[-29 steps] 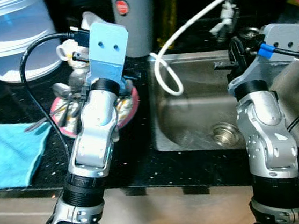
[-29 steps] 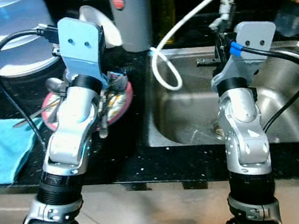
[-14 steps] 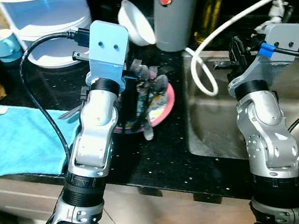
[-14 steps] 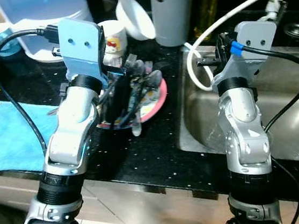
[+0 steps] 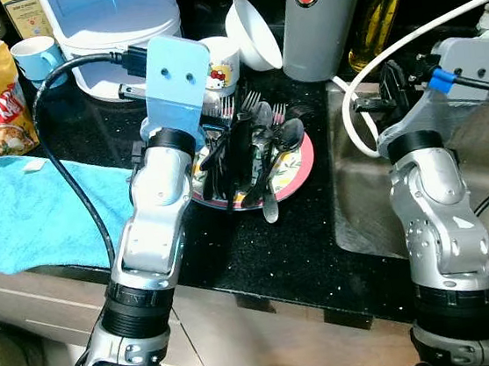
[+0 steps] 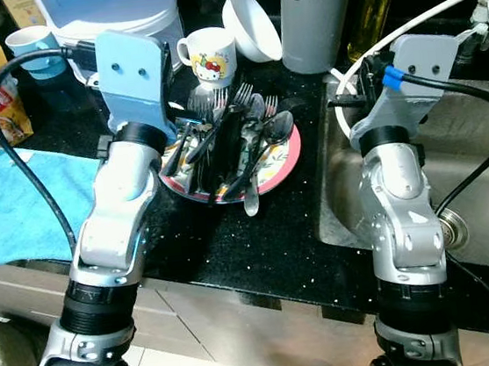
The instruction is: Kitchen organization
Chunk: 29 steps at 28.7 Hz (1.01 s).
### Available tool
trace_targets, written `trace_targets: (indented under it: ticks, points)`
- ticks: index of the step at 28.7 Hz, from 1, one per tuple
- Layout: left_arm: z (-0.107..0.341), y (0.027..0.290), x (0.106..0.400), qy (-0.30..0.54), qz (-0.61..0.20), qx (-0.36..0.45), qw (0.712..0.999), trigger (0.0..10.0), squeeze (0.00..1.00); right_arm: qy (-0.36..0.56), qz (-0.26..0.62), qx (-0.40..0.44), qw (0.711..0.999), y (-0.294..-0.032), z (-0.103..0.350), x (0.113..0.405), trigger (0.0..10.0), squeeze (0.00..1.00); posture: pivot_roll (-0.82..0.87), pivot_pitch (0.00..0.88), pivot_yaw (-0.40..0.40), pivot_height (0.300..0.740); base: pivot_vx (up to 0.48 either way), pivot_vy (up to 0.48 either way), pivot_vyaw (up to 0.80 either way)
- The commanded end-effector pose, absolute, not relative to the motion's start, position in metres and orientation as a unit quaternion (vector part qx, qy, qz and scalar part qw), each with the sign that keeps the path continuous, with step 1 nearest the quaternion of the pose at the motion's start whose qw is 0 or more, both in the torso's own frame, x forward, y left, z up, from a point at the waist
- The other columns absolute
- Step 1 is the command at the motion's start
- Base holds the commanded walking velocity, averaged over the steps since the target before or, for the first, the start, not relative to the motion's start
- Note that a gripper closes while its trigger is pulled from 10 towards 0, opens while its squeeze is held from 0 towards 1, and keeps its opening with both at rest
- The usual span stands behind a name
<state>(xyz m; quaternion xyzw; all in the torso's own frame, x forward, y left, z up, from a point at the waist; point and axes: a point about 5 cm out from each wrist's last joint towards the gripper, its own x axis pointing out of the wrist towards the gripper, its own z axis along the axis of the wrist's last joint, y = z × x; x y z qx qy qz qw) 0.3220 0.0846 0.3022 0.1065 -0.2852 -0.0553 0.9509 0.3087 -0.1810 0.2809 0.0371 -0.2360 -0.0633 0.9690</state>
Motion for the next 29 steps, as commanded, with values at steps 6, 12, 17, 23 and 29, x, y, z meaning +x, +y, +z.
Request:
trace_targets:
  ticks: [6, 12, 17, 23, 29]
  points:
    - [0.299, 0.084, 0.321, -0.277, -0.06, 0.105, 0.953, 10.0, 0.0, -0.23, -0.07, 0.055, 0.969, -0.183, 0.279, 0.309, 10.0, 0.0, 0.05, 0.077, 0.009, 0.74, 0.0, 0.0, 0.0]
    - [0.3, 0.083, 0.322, -0.275, -0.066, 0.101, 0.954, 10.0, 0.0, -0.239, -0.072, 0.075, 0.965, -0.185, 0.282, 0.307, 10.0, 0.0, 0.05, 0.082, 0.011, 0.74, 0.0, 0.0, 0.0]
    - [0.318, 0.083, 0.329, -0.278, -0.101, 0.085, 0.951, 10.0, 0.0, -0.272, -0.085, 0.06, 0.957, -0.193, 0.3, 0.302, 10.0, 0.0, 0.04, 0.089, 0.009, 0.74, 0.0, 0.0, 0.0]
    - [0.333, 0.092, 0.346, -0.269, -0.069, 0.122, 0.953, 10.0, 0.0, -0.341, -0.096, 0.04, 0.934, -0.202, 0.341, 0.291, 10.0, 0.0, 0.04, 0.09, 0.003, 0.74, 0.0, 0.0, 0.0]
    - [0.33, 0.088, 0.346, -0.266, -0.07, 0.109, 0.955, 10.0, 0.0, -0.333, -0.084, 0.042, 0.938, -0.196, 0.337, 0.292, 10.0, 0.0, 0.03, 0.085, -0.002, 0.74, 0.0, -0.305, 0.0]
